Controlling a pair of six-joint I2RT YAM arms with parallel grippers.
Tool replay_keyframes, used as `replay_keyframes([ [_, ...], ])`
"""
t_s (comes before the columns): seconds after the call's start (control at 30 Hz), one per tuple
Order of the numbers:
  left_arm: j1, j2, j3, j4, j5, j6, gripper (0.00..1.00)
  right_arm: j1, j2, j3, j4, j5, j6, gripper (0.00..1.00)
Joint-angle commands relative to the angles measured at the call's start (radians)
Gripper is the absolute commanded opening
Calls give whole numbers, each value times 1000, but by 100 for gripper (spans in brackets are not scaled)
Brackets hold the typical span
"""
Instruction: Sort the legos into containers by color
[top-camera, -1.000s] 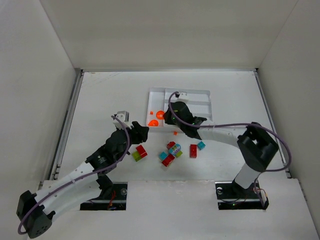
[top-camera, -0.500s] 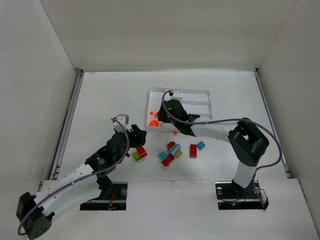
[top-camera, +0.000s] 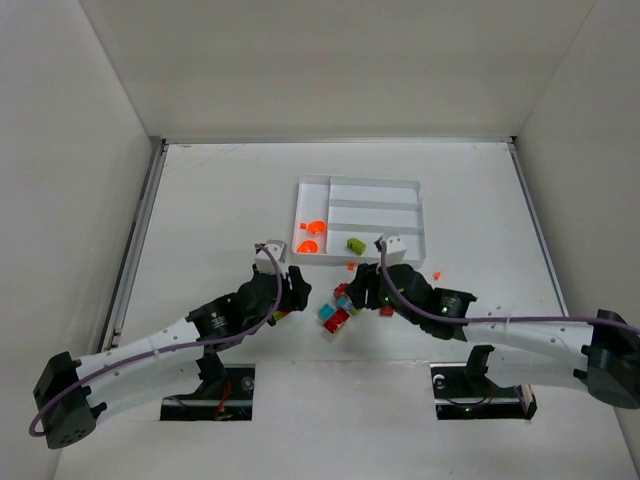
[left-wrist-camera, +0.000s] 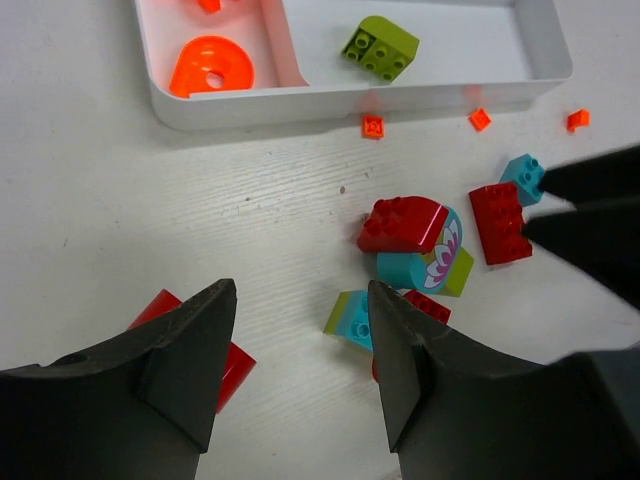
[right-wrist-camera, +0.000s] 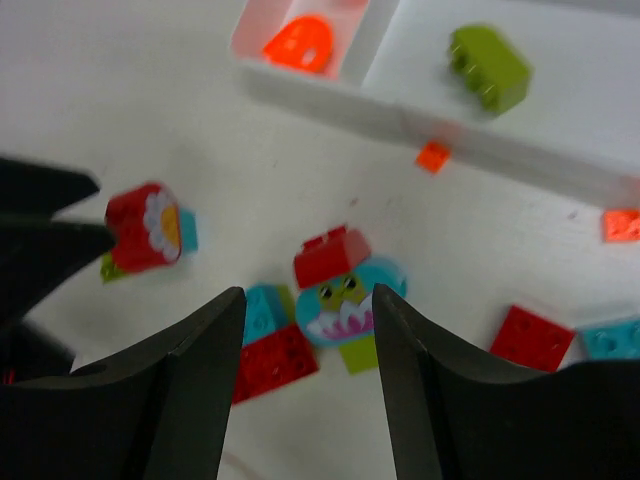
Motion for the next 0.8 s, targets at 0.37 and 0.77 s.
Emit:
replay_keyframes([
  [0.37, 4, -80, 26, 7, -41, -14, 52, 210, 166, 62, -89, -81, 116, 79],
  [0.77, 16, -40, 30, 30, -28, -9, 54, 222, 404, 191, -81, -26, 52, 86],
])
